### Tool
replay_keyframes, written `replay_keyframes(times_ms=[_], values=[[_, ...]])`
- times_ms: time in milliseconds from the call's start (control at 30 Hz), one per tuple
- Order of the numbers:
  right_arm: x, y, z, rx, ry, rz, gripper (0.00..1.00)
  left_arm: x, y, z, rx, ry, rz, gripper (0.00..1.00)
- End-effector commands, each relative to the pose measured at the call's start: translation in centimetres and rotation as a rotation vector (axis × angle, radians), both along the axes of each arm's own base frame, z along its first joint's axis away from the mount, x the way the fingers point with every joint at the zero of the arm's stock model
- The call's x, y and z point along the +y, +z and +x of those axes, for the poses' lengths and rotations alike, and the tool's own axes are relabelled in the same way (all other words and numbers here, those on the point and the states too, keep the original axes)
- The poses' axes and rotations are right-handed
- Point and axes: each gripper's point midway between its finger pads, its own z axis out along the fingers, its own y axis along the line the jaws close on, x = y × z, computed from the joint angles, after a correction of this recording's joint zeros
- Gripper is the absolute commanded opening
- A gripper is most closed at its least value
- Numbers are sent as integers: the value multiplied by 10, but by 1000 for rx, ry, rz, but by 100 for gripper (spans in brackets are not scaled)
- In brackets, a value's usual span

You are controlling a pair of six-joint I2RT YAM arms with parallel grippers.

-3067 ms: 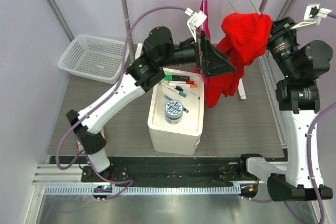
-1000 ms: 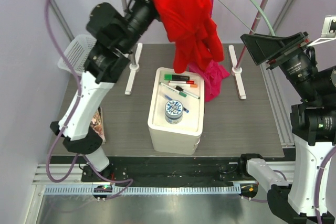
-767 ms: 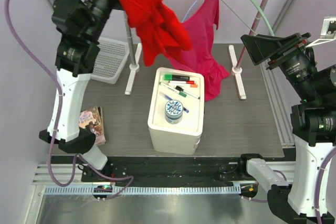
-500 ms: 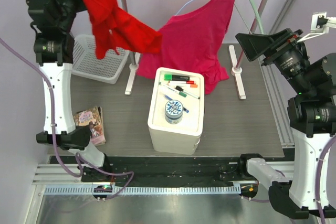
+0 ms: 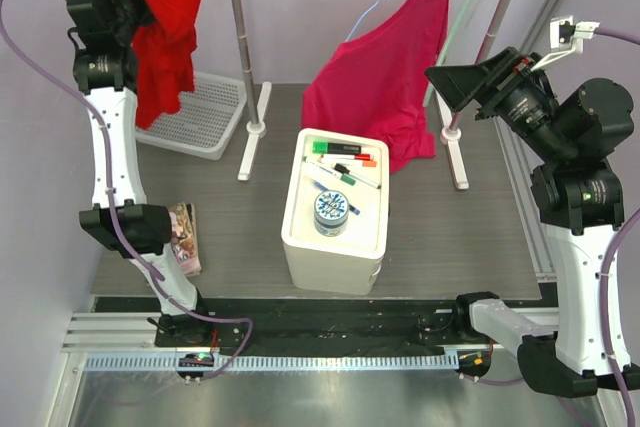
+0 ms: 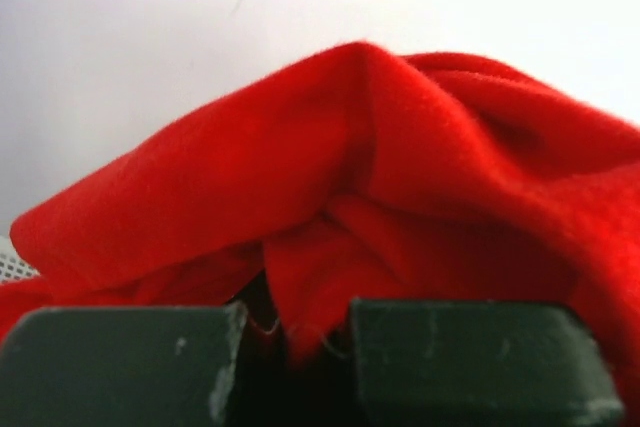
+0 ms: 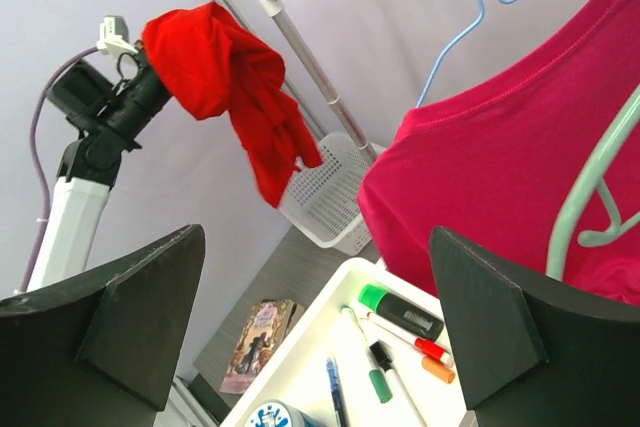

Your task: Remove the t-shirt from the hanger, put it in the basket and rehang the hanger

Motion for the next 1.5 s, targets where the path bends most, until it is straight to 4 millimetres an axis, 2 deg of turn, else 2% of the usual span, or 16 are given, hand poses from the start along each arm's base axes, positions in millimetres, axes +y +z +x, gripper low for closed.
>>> replay_keyframes(times_ms=[0,167,400,433,567,667,767,900,933,1000,1067,1100,1200,1233,1367,1467], values=[[0,12,-13,-72,-9,-29,100,2,27,7,-122,-21,-23,0],[8,14,-20,-88,6,-55,100,10,1,31,-63,6,-17,0],[13,12,-20,-90,12,-76,100,27,-63,60,84,74,17,0],[12,10,-19,-85,4,-80,100,38,-76,64,123,131,37,0],[13,5,-16,-78,-4,-90,100,57,-95,56,214,236,82,0],[15,4,-15,-76,-1,-93,100,65,-96,47,244,336,114,0],[14,3,-16,-77,-6,-95,100,41,-104,47,263,331,154,0],[11,3,-20,-87,-22,-98,100,39,-130,49,308,379,146,0],[10,2,-21,-89,-25,-101,100,39,-150,50,343,375,146,0],[8,3,-24,-97,-35,-105,100,35,-151,47,331,390,153,0],[10,3,-26,-102,-27,-109,100,37,-166,45,354,425,167,0],[10,2,-26,-102,-26,-112,100,24,-164,43,348,417,174,0],[13,2,-26,-104,-19,-116,100,28,-173,34,355,490,180,0],[12,2,-27,-106,-21,-118,100,32,-188,30,379,522,168,0],[14,-1,-27,-103,-20,-123,100,47,-210,23,414,619,124,0],[13,-3,-26,-103,-25,-126,100,46,-229,27,434,641,93,0]])
